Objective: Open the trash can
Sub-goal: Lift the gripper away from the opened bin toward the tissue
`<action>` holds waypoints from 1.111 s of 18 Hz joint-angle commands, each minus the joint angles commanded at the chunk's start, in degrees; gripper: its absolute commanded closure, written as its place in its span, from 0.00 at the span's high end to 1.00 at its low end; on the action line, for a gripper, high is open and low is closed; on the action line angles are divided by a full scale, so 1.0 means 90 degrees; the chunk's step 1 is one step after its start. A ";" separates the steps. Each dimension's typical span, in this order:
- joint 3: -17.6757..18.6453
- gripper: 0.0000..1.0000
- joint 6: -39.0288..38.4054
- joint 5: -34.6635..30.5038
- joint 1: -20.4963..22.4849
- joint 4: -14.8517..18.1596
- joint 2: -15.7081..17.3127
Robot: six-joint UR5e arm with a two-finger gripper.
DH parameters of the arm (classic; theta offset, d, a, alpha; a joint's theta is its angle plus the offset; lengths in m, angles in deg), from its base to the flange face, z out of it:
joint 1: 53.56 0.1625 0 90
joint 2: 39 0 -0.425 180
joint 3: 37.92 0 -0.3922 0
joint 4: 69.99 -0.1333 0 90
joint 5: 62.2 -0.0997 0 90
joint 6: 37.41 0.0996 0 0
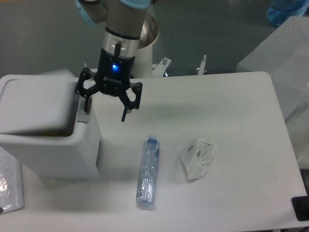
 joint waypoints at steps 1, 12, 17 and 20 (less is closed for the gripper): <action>-0.0019 1.00 0.0000 0.0000 0.0000 -0.0010 0.0010; -0.0693 1.00 0.0816 0.0000 0.1355 -0.0107 -0.0565; -0.0713 1.00 0.2225 -0.0263 0.2274 -0.0107 -0.1278; -0.0742 1.00 0.2811 -0.0517 0.2578 -0.0204 -0.1737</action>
